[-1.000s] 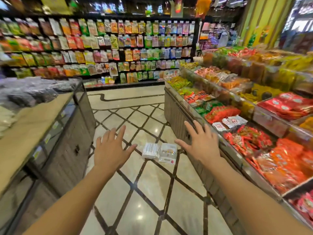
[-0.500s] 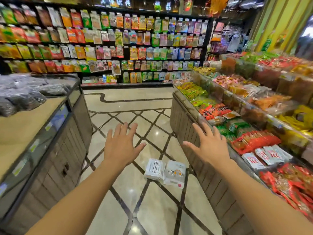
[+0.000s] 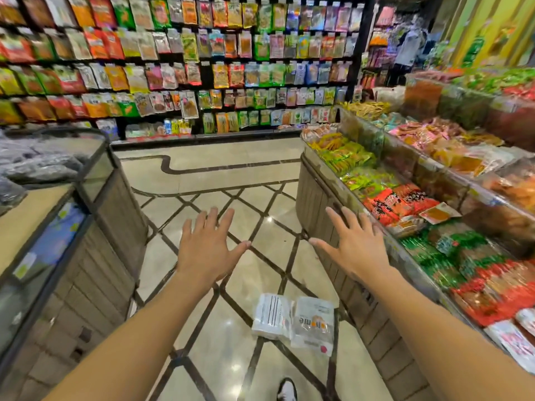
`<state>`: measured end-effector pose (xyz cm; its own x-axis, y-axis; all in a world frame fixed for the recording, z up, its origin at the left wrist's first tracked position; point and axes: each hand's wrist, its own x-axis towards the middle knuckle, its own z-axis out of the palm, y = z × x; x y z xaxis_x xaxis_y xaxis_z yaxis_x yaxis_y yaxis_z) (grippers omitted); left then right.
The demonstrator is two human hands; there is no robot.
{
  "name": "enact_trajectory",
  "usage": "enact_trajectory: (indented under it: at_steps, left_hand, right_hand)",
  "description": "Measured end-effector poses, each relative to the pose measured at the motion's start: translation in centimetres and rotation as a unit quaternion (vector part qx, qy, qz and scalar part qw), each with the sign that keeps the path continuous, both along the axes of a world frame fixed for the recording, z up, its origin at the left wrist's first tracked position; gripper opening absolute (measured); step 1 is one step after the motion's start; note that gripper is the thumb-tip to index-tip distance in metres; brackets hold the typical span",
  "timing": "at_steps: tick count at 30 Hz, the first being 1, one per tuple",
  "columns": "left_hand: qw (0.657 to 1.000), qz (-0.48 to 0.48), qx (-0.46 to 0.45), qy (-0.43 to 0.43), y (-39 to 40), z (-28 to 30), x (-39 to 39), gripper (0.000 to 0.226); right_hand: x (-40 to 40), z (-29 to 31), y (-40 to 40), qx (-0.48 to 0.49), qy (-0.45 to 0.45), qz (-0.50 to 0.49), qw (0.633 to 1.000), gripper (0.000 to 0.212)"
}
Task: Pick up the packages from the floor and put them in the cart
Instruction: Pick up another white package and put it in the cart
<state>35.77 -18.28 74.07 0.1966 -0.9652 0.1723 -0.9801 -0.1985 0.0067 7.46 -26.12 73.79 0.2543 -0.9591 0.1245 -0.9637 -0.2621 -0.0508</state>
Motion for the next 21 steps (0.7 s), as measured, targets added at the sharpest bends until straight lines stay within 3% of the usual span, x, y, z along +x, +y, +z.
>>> enact_trajectory:
  at_steps: [7,14,18,21]
  left_hand:
    - [0.999,-0.028,0.007,-0.017,-15.1,-4.0,1.1,0.080]
    - [1.000,-0.027,-0.001,-0.005,-28.5,-8.3,3.2,0.069]
    - [0.999,-0.048,0.005,0.013,-33.2,-13.3,3.6,0.067]
    - [0.997,-0.073,0.001,0.037,-35.9,-20.1,4.2,0.064]
  right_hand:
    - [5.1,-4.9,-14.9,0.012,-0.042,0.048,0.998,0.081]
    - [8.2,-10.2,-28.1,0.027,-0.078,0.044,0.996,0.078]
    - [9.3,-16.3,-31.7,0.012,-0.109,0.042,0.993,0.074]
    - [10.3,-22.9,-33.3,0.021,-0.121,0.047,0.991,0.068]
